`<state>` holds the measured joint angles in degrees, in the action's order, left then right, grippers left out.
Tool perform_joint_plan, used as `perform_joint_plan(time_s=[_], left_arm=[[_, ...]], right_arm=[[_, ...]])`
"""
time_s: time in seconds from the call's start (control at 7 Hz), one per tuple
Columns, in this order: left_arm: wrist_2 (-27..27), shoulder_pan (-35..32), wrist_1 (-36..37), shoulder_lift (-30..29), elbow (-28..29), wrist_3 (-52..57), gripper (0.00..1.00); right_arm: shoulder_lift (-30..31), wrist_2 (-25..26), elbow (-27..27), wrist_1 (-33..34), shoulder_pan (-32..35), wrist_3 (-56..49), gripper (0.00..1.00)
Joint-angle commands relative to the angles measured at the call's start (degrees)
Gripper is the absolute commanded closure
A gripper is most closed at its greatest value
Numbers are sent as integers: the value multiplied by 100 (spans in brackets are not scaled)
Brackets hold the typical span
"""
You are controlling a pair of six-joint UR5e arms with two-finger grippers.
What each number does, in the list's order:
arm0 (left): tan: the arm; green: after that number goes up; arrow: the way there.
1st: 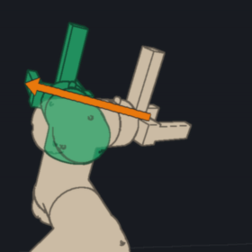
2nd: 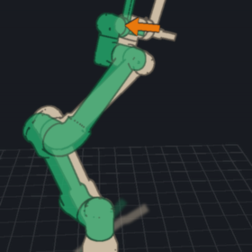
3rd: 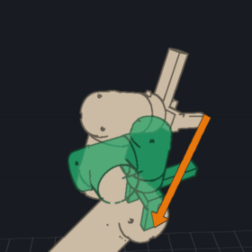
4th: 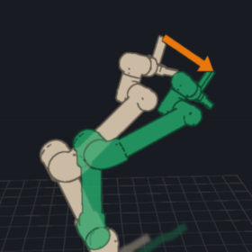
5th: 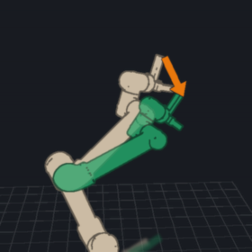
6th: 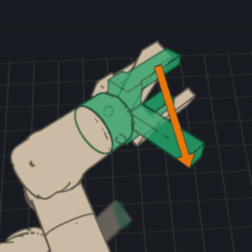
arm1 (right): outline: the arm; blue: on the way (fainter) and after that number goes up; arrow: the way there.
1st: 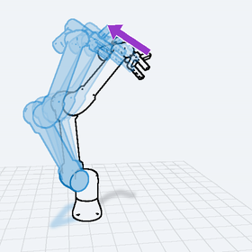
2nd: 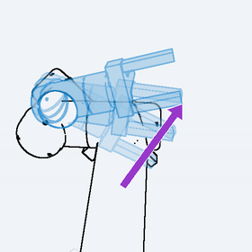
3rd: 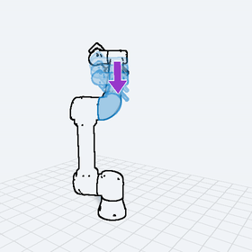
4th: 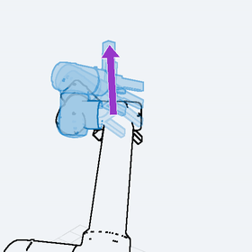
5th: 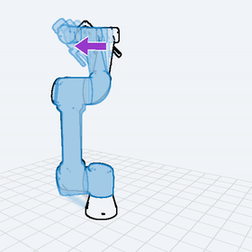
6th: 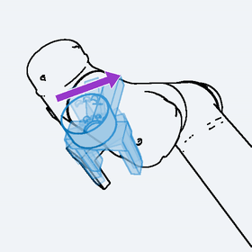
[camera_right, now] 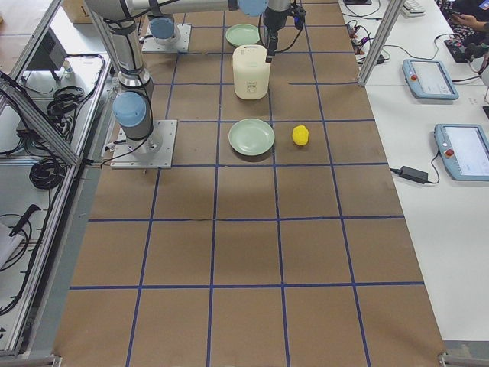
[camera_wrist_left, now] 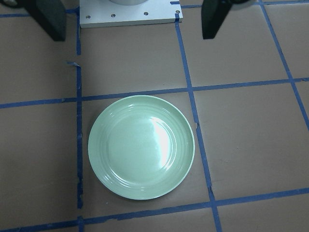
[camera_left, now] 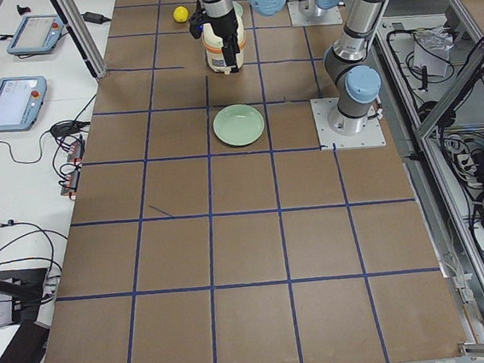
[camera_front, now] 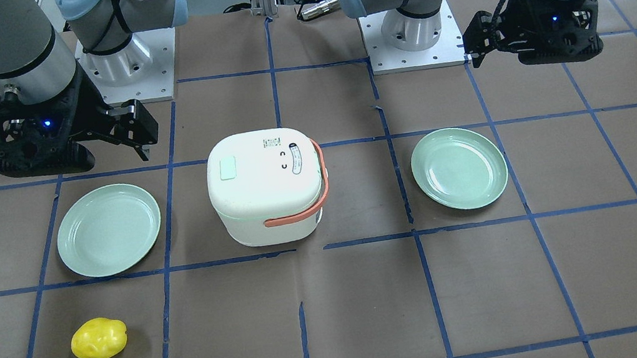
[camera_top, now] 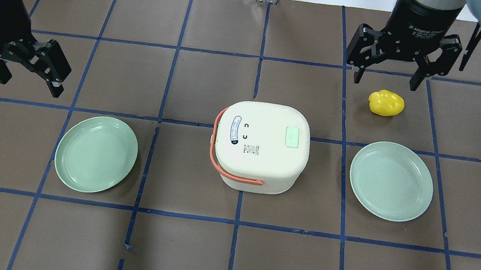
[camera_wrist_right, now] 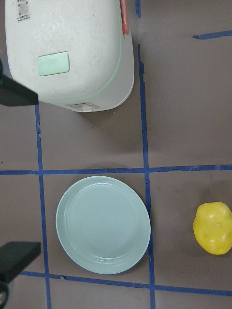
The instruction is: Press rice cooker button
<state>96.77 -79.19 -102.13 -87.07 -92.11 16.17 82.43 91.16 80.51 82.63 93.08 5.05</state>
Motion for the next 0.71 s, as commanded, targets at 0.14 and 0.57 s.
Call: perform_joint_plan(time_s=[0.14,0.57], left_arm=[[0,0,0,-3,0,0,0],[0,0,0,-3,0,0,0]], right_arm=[[-8,7,0,16,0,-48,0],[27,7,0,42,0,-13,0]])
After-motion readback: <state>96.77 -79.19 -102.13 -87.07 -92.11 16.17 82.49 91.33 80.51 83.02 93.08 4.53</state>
